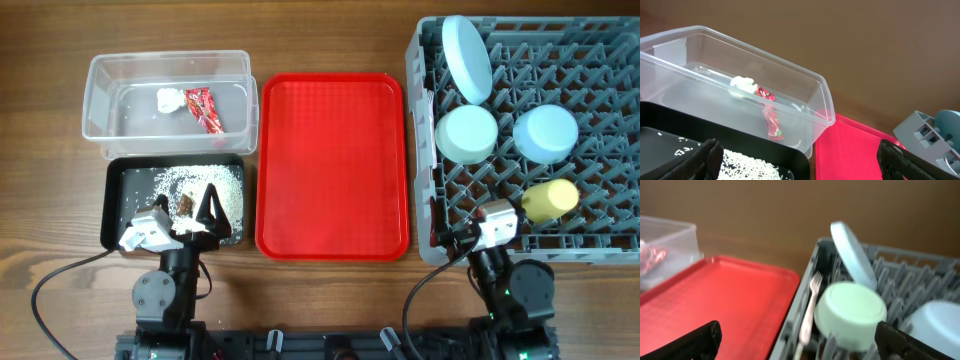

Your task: Sort waste into correct bins and load items into the dishwasher rack

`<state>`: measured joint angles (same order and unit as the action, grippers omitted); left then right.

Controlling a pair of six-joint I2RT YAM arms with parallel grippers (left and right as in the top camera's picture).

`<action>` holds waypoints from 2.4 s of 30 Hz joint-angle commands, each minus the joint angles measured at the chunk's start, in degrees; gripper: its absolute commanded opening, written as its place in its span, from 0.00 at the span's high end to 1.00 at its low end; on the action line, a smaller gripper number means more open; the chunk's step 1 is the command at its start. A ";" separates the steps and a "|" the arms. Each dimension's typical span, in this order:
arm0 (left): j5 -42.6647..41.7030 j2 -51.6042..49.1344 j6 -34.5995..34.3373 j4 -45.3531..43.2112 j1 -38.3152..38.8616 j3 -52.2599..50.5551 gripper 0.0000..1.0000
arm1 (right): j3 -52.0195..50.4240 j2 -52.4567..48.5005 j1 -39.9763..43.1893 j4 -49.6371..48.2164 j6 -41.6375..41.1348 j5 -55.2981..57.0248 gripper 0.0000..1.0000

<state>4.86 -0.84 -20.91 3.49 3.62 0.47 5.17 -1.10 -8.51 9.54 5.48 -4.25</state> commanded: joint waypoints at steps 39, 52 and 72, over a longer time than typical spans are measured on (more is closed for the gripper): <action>0.15 0.28 -0.50 0.17 -0.48 -0.13 0.00 | -4.87 0.83 0.35 -9.75 0.55 0.35 0.00; 0.15 0.28 -0.50 0.15 -0.48 -0.13 0.00 | -4.87 0.83 0.35 -9.75 0.52 0.35 0.00; 0.15 0.28 -0.50 0.17 -0.48 -0.15 0.00 | -4.87 0.83 0.35 -9.75 0.55 0.35 0.00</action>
<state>4.86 -0.84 -20.91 3.49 3.62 0.47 0.45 -0.99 -8.51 0.25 5.50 -4.25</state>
